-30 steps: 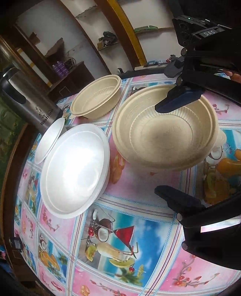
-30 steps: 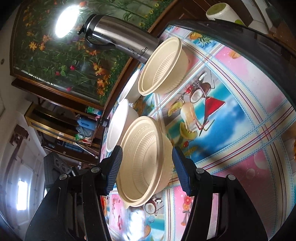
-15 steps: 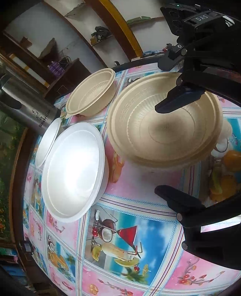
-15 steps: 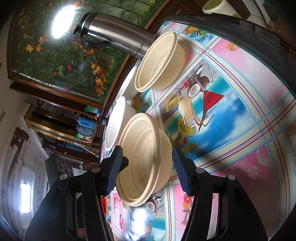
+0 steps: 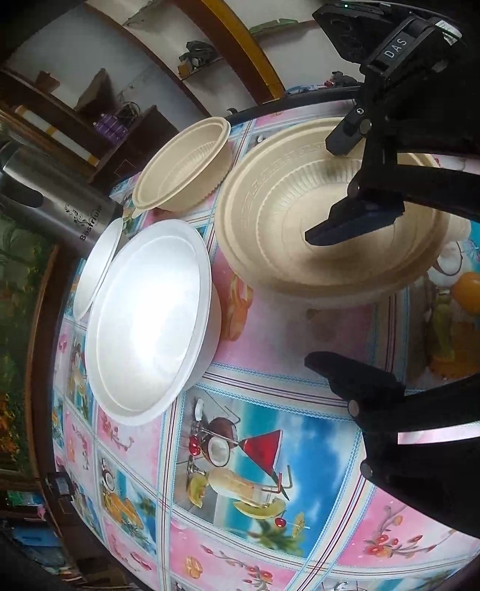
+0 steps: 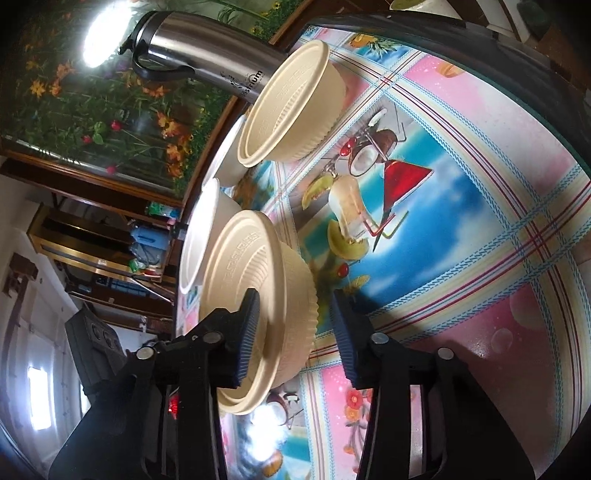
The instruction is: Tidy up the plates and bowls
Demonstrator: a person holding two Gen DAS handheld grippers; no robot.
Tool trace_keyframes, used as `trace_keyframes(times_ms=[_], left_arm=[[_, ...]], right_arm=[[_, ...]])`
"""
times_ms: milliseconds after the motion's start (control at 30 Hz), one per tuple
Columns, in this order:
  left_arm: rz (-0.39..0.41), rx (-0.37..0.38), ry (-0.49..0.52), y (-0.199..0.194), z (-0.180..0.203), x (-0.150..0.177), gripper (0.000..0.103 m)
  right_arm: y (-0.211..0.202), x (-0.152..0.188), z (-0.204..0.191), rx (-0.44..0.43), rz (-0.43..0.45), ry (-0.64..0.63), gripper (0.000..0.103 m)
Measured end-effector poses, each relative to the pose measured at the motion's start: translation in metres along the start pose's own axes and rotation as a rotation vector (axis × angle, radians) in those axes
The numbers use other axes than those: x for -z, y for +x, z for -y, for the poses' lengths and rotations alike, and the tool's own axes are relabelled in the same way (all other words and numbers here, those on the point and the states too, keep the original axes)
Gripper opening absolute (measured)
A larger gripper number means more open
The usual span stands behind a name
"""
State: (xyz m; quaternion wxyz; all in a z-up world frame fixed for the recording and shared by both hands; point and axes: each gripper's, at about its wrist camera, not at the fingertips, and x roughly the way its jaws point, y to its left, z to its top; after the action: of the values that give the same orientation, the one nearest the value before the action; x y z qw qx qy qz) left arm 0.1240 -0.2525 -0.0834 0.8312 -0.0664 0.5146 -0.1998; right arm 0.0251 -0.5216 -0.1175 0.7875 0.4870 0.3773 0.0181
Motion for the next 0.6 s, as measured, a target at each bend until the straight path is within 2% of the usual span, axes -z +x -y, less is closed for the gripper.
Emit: trace_keyframes(times_ms=[33,67,133,233,333,600], left_arm=[[-0.001,-0.001,-0.001,0.0005,-0.0004,0.0004,0.05],[-0.002,-0.004,-0.001,0.0015,-0.0011,0.0009,0.042],[-0.007,0.004,-0.003,0.003,-0.0018,0.001,0.038],[-0.006,0.015,0.002,0.004,-0.0014,0.0012,0.035],[-0.01,0.036,0.016,0.0043,0.0,0.0026,0.027],[-0.005,0.056,0.04,0.0023,-0.002,0.0045,0.026]], right_arm=[[0.0005,-0.0001,0.0008,-0.001,0.0,0.004,0.028],[0.0014,0.0,0.0014,0.0,-0.003,0.006,0.027],[0.003,-0.0005,0.0014,0.011,-0.007,0.004,0.02],[0.0038,-0.0002,0.0009,0.009,-0.006,-0.004,0.019],[0.0033,0.0004,-0.0005,0.017,0.003,-0.017,0.019],[0.0051,0.0013,-0.0025,0.011,0.007,-0.033,0.019]])
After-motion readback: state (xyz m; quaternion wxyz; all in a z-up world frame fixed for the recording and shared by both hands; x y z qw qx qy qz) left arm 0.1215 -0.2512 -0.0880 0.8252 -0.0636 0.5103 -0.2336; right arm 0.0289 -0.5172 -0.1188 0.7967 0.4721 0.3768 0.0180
